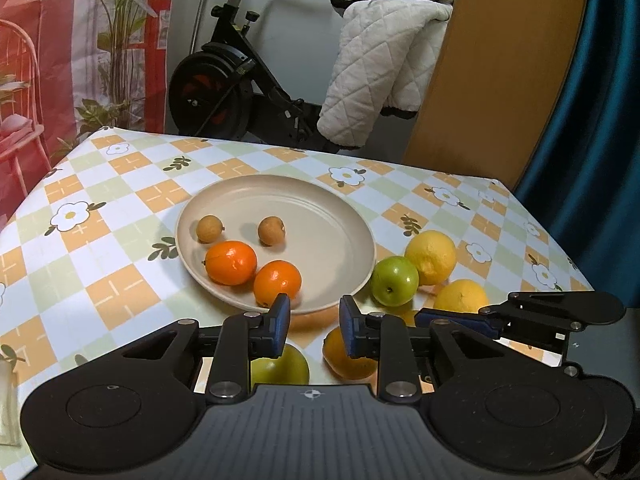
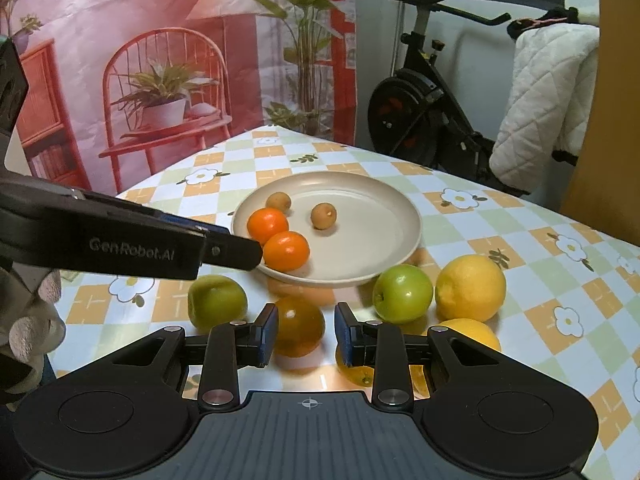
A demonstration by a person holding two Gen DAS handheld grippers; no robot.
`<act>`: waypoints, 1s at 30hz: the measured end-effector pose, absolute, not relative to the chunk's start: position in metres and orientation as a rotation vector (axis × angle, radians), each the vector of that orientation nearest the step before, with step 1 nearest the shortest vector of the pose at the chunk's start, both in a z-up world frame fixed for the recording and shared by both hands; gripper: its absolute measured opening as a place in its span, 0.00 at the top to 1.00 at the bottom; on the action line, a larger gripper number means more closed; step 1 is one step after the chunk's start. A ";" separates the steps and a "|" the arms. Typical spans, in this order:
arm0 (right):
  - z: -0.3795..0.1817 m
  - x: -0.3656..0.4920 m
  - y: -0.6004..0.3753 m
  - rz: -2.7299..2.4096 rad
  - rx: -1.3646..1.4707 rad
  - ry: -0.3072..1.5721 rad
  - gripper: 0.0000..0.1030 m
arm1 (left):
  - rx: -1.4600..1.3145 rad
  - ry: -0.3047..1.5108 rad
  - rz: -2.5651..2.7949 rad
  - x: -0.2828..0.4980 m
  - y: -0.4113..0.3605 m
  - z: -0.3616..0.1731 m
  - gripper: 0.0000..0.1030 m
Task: Organize fruits
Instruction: 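Move the left tool to the dark orange fruit beside the plate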
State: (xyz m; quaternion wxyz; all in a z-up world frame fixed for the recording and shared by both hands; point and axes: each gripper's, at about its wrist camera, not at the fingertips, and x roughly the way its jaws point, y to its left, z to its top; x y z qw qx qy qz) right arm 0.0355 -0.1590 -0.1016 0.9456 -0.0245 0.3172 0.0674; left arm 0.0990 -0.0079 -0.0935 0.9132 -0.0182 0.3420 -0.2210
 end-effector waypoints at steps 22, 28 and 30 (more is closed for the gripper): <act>-0.116 0.040 -0.157 0.172 -0.048 0.666 0.72 | -0.064 0.755 -0.529 0.101 -0.010 -0.110 0.72; -0.119 0.041 -0.157 0.172 -0.047 0.666 0.72 | -0.074 0.776 -0.545 0.104 -0.011 -0.113 0.72; -0.120 0.041 -0.157 0.171 -0.055 0.668 0.72 | -0.073 0.785 -0.561 0.106 -0.013 -0.114 0.72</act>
